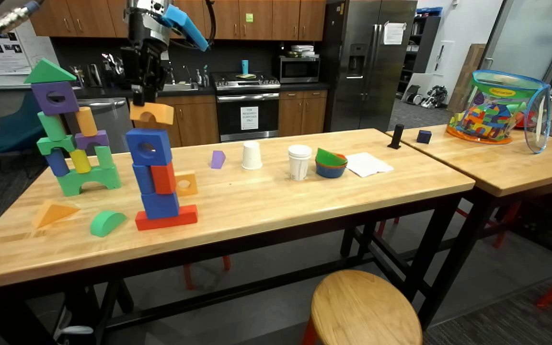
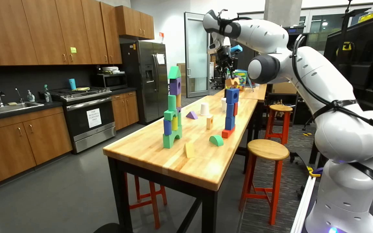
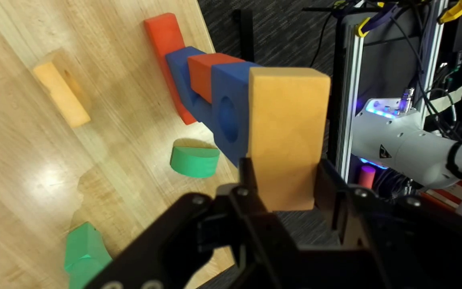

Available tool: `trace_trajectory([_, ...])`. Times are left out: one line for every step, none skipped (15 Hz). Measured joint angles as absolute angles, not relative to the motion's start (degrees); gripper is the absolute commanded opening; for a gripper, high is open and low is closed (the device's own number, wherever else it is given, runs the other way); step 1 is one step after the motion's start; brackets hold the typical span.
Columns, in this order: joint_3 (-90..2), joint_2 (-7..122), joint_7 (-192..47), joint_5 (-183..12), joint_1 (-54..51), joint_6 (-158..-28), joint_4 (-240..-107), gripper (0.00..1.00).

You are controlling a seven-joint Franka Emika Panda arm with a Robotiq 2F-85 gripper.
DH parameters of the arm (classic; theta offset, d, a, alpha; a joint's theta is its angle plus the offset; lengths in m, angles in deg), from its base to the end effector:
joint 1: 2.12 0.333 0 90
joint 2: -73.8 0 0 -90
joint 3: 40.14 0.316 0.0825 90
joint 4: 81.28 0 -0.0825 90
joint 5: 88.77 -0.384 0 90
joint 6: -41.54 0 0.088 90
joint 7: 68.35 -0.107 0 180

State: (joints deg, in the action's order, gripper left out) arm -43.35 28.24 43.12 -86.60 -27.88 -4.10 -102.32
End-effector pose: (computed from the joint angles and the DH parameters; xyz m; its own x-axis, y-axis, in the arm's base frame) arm 0.5734 -0.2991 0.5928 0.1533 0.9863 0.0605 0.9258 -0.1220 -0.3579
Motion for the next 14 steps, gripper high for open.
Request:
trace_trajectory([-43.3, 28.2, 43.1, -86.6, -27.9, -4.1, -102.3, 0.15])
trace_trajectory([-43.3, 28.2, 43.1, -86.6, -27.9, -4.0, -102.3, 0.15])
trace_trajectory([-43.3, 28.2, 43.1, -86.6, -27.9, -4.0, -102.3, 0.15])
trace_trajectory([-43.3, 28.2, 43.1, -86.6, -27.9, -4.0, -102.4, 0.15])
trace_trajectory([-43.3, 28.2, 43.1, -86.6, -27.8, -3.9, -102.4, 0.15])
trace_trajectory([-43.3, 28.2, 43.1, -86.6, -27.8, -3.9, -102.4, 0.15])
trace_trajectory([-43.3, 28.2, 43.1, -86.6, -27.8, -3.9, -102.4, 0.15])
trace_trajectory([-43.3, 28.2, 43.1, -86.6, -27.8, -3.9, -102.4, 0.15])
trace_trajectory([-43.3, 28.2, 43.1, -86.6, -27.8, -3.8, -102.4, 0.15])
trace_trajectory([-43.3, 28.2, 43.1, -86.6, -27.8, -3.8, -102.4, 0.15])
trace_trajectory([-43.3, 28.2, 43.1, -86.6, -27.8, -3.8, -102.4, 0.15])
trace_trajectory([-43.3, 28.2, 43.1, -86.6, -27.8, -3.6, -102.4, 0.15])
trace_trajectory([-43.3, 28.2, 43.0, -86.6, -27.8, -3.5, -102.4, 0.15])
trace_trajectory([-43.3, 28.2, 43.0, -86.6, -27.8, -3.4, -102.4, 0.15])
